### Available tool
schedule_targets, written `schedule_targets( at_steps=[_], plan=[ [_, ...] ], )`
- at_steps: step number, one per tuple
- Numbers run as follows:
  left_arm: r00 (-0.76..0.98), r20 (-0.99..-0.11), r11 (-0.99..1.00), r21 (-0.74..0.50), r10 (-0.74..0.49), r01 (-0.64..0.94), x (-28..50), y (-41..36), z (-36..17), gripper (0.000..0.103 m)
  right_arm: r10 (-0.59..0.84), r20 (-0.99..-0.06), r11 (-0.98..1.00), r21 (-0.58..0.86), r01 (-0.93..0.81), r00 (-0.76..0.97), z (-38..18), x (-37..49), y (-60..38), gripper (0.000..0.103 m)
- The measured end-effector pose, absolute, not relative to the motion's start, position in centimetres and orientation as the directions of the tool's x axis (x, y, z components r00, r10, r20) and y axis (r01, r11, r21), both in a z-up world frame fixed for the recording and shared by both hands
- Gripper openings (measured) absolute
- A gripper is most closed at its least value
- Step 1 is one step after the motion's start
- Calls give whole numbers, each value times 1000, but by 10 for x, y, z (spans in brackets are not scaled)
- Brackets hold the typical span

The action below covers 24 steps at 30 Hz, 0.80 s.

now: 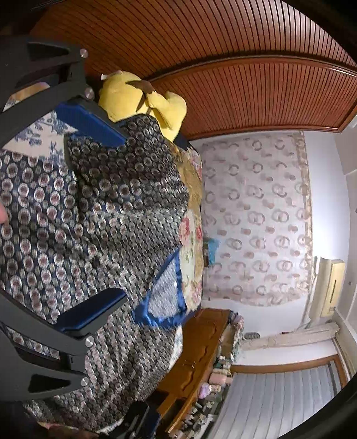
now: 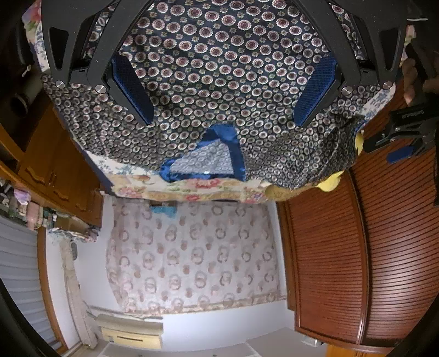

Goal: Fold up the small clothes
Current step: 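Grasp the shirt side edge with the left tool and lift it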

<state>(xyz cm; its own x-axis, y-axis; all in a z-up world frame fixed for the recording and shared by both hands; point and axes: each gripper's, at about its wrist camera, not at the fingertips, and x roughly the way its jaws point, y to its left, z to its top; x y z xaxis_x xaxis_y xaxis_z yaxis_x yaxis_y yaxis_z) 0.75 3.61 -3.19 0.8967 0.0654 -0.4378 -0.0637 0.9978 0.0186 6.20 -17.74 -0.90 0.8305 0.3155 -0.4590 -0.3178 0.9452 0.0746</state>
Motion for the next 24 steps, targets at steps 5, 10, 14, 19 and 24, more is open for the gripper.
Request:
schedule_targets(
  at_steps=[5,10,14,19,24],
  plan=[
    [884,-459,996,14,89,-93,13,56,-46,103,322,-483,940,60,-336,814,-19,69,-168,103],
    [866,-493,995,1,88,-100,19,81,-58,103,343,-513,929,63,-364,787,-30,74,-160,103],
    [840,-538,995,-29,66,-96,29,108,-70,103,363,-544,914,52,-402,756,-42,84,-146,103],
    [828,-553,993,-5,96,-118,36,130,-76,103,376,-576,893,16,-449,726,-49,93,-128,103],
    [799,-592,993,5,101,-122,52,156,-83,103,391,-609,873,9,-487,690,-56,101,-113,103]
  ],
)
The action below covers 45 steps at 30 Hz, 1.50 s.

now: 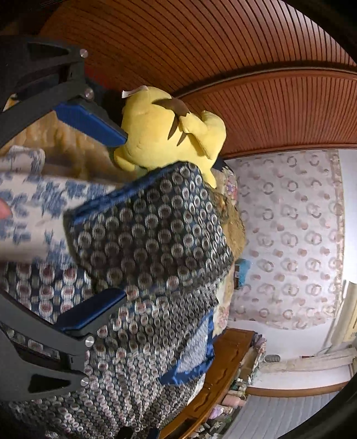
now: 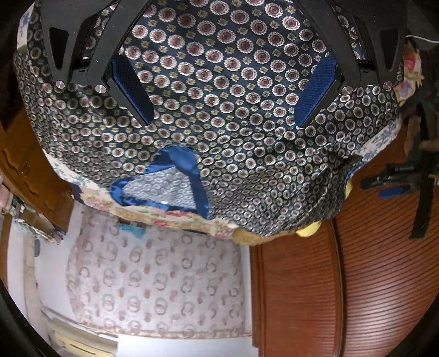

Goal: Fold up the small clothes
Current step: 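Grasp the shirt side edge with the left tool and lift it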

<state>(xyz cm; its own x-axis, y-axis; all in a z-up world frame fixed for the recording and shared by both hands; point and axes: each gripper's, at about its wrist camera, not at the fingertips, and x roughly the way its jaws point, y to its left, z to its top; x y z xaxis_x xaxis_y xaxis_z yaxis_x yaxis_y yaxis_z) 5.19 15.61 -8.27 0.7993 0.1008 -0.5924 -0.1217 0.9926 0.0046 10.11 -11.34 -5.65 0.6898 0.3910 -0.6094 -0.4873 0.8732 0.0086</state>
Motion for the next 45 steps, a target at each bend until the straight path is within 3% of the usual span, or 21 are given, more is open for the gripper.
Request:
schedule_targets(
  at_steps=[5,10,11,19,21,23,24,29,37,45],
  plan=[
    [761,-648,994,-63,26,-88,70,181,-96,101,399,-636,860,9,-511,660,-64,104,-102,103],
    [725,-688,993,-96,-20,-64,88,188,-108,83,410,-649,847,9,-532,641,-66,107,-95,103],
    [713,-700,992,-109,-36,-57,94,189,-111,75,411,-651,845,9,-535,638,-67,108,-94,103],
    [660,-748,988,-145,-73,-56,126,199,-123,73,423,-672,833,25,-552,608,-74,112,-90,103],
    [648,-756,985,-165,-92,-52,128,201,-125,53,426,-675,831,28,-556,602,-76,112,-90,103],
    [647,-758,985,-162,-88,-57,128,202,-125,41,426,-677,830,29,-557,600,-77,111,-90,103],
    [649,-756,985,-161,-87,-55,127,201,-125,29,427,-678,830,31,-557,598,-78,111,-91,103],
    [658,-751,992,-112,-43,-63,124,204,-124,3,431,-676,831,40,-555,597,-78,110,-95,103],
    [741,-668,991,-131,-74,-19,108,194,-87,0,426,-666,846,54,-530,613,-73,112,-109,103],
    [793,-580,983,-127,-184,136,120,137,-22,0,405,-645,872,60,-486,648,-63,118,-133,103]
  ],
)
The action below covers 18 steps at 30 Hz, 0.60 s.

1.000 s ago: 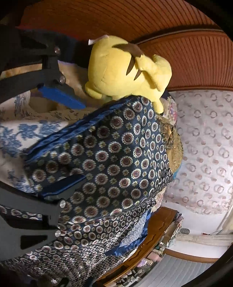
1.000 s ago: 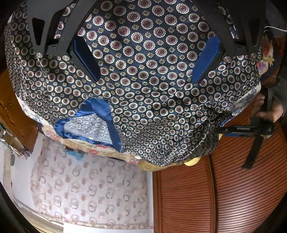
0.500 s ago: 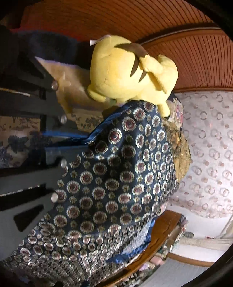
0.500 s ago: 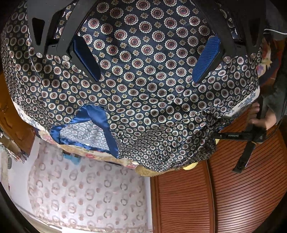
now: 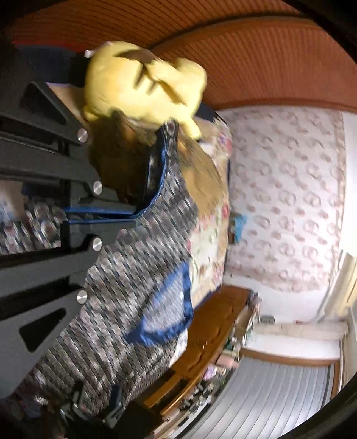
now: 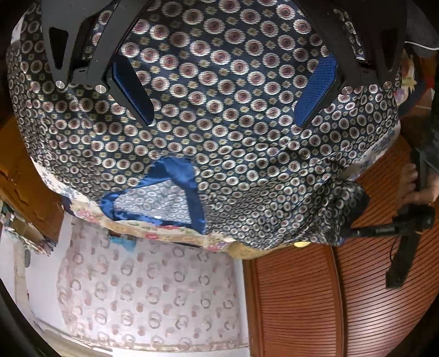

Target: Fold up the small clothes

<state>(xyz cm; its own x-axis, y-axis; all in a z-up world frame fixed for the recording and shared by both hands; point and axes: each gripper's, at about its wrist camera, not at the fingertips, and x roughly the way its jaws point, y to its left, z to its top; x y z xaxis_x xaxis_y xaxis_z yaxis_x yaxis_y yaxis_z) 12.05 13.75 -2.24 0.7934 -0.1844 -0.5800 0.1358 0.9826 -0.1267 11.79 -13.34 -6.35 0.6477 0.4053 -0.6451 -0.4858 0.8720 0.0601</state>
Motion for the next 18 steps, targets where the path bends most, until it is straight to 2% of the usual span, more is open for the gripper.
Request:
schedule_targets(
  at_steps=[7,13,18],
  plan=[
    [773,-577,961,-91,-265,262,149,73,2,0,387,-638,891,73,-447,666,-61,119,-156,103],
    [758,-586,950,-74,-288,304,155,44,7,2,375,-636,901,80,-426,675,-62,119,-168,103],
    [764,-573,948,-83,-297,307,144,49,13,19,369,-637,906,86,-414,676,-64,120,-173,103]
  ],
)
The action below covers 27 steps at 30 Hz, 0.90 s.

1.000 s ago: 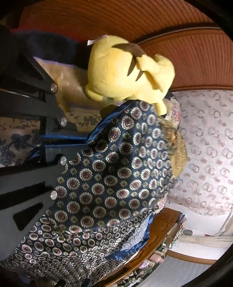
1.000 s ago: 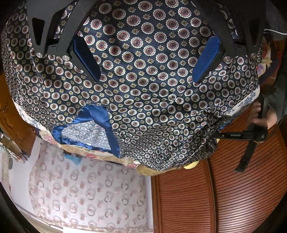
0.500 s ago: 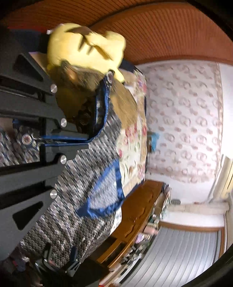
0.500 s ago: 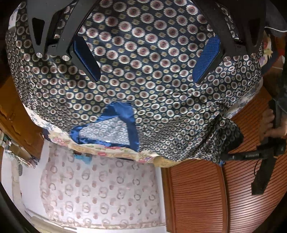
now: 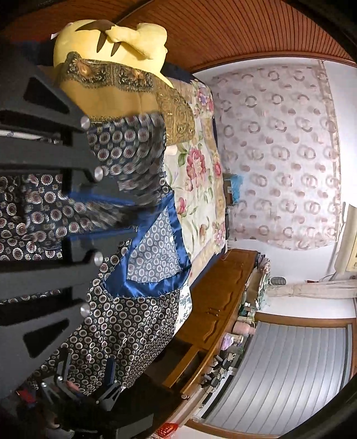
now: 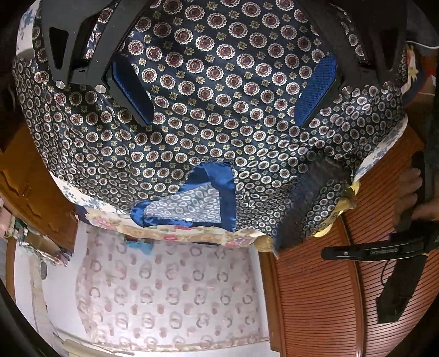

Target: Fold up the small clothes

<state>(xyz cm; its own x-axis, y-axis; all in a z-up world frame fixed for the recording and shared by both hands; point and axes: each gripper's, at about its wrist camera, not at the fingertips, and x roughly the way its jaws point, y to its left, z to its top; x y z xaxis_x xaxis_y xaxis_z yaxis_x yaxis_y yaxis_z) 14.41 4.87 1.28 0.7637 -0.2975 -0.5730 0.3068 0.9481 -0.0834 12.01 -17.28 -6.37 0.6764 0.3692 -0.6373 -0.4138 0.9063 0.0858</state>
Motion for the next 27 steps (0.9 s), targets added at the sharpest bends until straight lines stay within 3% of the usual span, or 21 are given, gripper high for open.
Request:
schedule_targets(
  at_steps=[11,23,25,27],
  plan=[
    [758,-588,954,-84,-280,288,121,58,-8,35,332,-627,928,81,-364,704,-58,120,-198,103],
    [648,-720,964,-124,-251,235,141,50,-87,37,149,-638,982,5,-190,756,-54,113,-297,101],
    [630,-737,964,-116,-245,239,144,44,-96,37,110,-643,988,-14,-154,758,-55,114,-317,96],
    [618,-752,965,-90,-229,247,145,38,-103,37,66,-652,992,-36,-118,755,-56,116,-336,85]
  ],
)
